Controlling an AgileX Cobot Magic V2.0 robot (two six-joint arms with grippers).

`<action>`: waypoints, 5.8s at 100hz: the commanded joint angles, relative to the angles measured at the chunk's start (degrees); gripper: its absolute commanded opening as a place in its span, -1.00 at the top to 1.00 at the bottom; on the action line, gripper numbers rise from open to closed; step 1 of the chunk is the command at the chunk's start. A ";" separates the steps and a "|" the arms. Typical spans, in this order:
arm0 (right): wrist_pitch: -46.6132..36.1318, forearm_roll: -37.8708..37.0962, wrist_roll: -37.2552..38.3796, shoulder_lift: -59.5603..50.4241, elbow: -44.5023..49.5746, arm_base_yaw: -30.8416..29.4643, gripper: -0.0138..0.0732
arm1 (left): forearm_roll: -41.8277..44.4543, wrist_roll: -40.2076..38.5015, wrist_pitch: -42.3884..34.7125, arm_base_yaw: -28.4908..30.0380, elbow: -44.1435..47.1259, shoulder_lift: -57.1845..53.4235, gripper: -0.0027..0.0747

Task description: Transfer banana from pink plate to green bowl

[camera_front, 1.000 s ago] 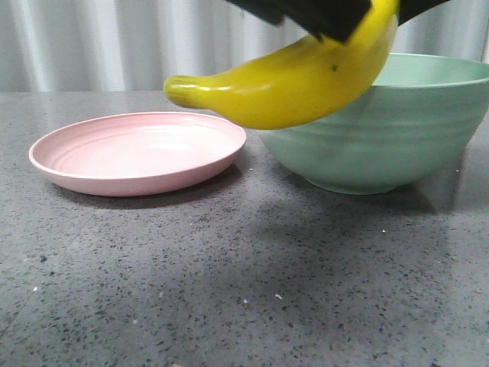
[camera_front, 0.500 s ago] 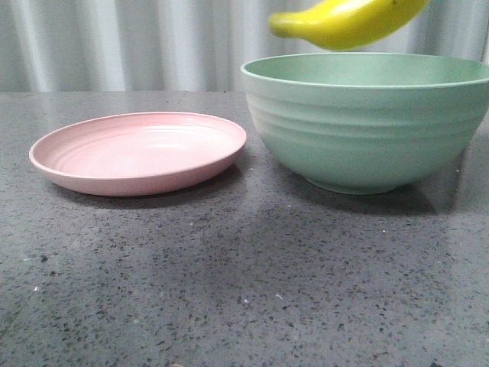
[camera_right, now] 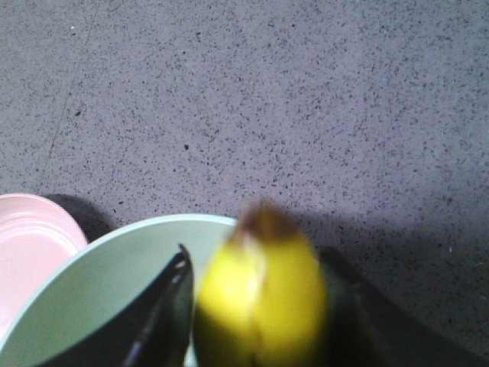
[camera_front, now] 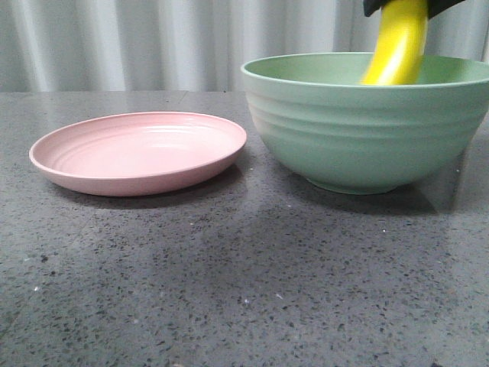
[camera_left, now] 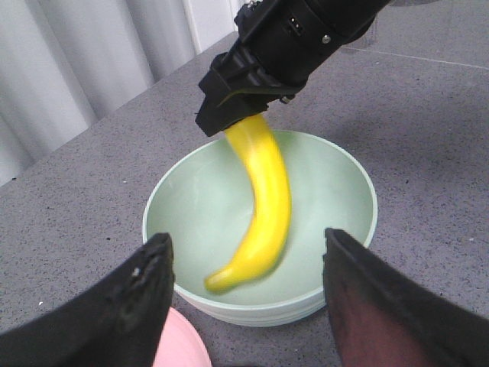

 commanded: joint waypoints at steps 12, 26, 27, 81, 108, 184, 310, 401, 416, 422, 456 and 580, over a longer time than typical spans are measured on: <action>-3.61 0.08 -0.80 -2.05 -2.08 -0.36 -0.24 | -1.19 -0.35 -4.41 0.09 -2.07 -0.96 -0.10; -3.72 -1.47 -0.80 -2.40 -2.48 -0.36 -0.24 | -1.27 -0.35 -4.41 0.09 -2.07 -0.96 -0.10; -3.61 -1.63 -0.80 -2.61 -2.46 -0.36 -0.24 | -1.27 -0.35 -4.31 0.09 -2.07 -0.96 -0.10; 1.63 -5.87 -2.64 -13.88 -1.99 -0.36 0.84 | -2.70 -0.47 -4.95 0.09 0.73 -4.89 0.98; -5.33 -5.87 -6.67 -22.85 6.82 0.80 0.84 | -2.82 -0.69 -14.17 0.09 10.13 -12.35 0.98; -27.81 -6.62 -6.80 -62.59 45.74 3.59 0.84 | -2.60 -0.69 -19.75 0.09 36.41 -44.75 0.98; -27.25 -9.39 -6.80 -77.68 53.39 3.59 0.84 | -2.70 -0.69 -21.63 12.71 43.80 -55.39 0.98; -27.25 -9.39 -6.80 -77.68 53.39 3.59 0.84 | -4.31 -0.69 -6.72 53.82 60.37 -64.68 0.98; -27.25 -9.39 -6.80 -77.68 53.39 3.59 0.84 | -4.31 -0.69 -7.51 53.71 60.37 -64.68 0.98; -27.25 -9.39 -6.80 -77.68 53.39 3.59 0.84 | -4.31 -0.69 -7.51 53.71 60.37 -64.68 0.98; -27.25 -9.39 -6.80 -77.68 53.39 3.59 0.84 | -4.31 -0.69 -7.51 53.71 60.37 -64.68 0.98; -15.62 -7.99 -5.95 -84.22 73.54 -20.01 0.84 | -4.31 -0.69 -7.60 53.71 60.37 -64.68 0.98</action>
